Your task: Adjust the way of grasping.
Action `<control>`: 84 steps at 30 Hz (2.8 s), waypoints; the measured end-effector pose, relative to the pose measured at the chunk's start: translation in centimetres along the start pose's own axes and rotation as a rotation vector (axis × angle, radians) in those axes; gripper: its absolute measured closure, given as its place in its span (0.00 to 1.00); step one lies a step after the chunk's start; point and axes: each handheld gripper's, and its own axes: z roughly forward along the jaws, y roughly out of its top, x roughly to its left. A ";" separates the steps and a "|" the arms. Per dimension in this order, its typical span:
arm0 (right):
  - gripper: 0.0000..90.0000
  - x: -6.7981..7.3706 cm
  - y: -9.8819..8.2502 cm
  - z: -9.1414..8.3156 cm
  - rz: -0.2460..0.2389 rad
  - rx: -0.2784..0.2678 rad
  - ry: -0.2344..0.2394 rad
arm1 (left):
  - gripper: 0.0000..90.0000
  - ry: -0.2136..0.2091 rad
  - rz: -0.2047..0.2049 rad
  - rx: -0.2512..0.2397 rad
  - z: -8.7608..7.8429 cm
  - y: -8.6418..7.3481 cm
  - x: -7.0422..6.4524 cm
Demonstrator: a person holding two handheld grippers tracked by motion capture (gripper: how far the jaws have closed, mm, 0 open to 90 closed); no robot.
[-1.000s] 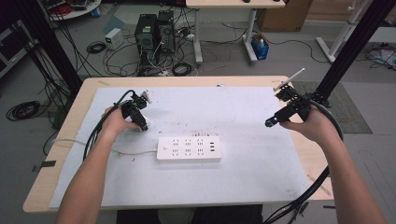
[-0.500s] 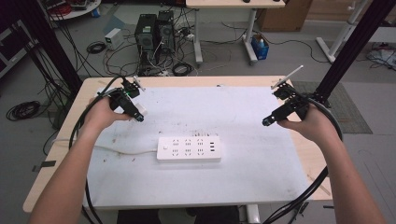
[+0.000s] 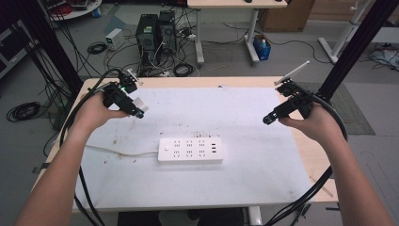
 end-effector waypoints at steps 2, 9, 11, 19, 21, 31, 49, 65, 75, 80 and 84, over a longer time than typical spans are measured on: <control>0.19 0.0 0.1 -0.3 0.028 0.000 0.017 | 0.47 -0.042 0.054 -0.058 -0.3 0.6 -1.1; 0.19 0.4 0.3 0.0 0.088 0.006 0.116 | 0.47 -0.128 0.179 -0.191 0.2 1.9 -4.1; 0.19 0.9 0.5 0.1 0.083 0.000 0.130 | 0.47 -0.142 0.218 -0.220 0.5 2.3 -4.9; 0.20 3.1 2.0 0.4 0.118 -0.049 0.291 | 0.47 -0.210 0.321 -0.354 2.0 3.7 -7.8; 0.24 3.3 2.2 0.4 0.129 -0.058 0.321 | 0.47 -0.216 0.329 -0.368 2.2 3.9 -8.1; 0.24 5.4 3.8 1.9 0.193 -0.101 0.532 | 0.47 -0.253 0.398 -0.475 3.8 5.9 -11.1; 0.43 7.7 5.4 4.6 0.227 -0.046 0.686 | 0.47 -0.248 0.444 -0.524 4.7 7.2 -12.9; 0.69 6.9 5.5 4.9 0.201 -0.050 0.670 | 0.32 -0.122 0.416 -0.454 3.8 6.6 -12.1; 0.69 5.9 5.2 1.4 -0.016 -0.010 0.321 | 0.22 -0.010 0.260 -0.109 2.0 2.3 -7.9; 0.69 6.1 4.9 0.7 -0.125 0.054 0.186 | 0.22 0.003 0.169 -0.015 1.4 0.3 -5.9; 0.69 6.0 4.6 0.6 -0.176 0.110 0.117 | 0.22 0.014 0.110 0.079 1.3 -0.9 -4.4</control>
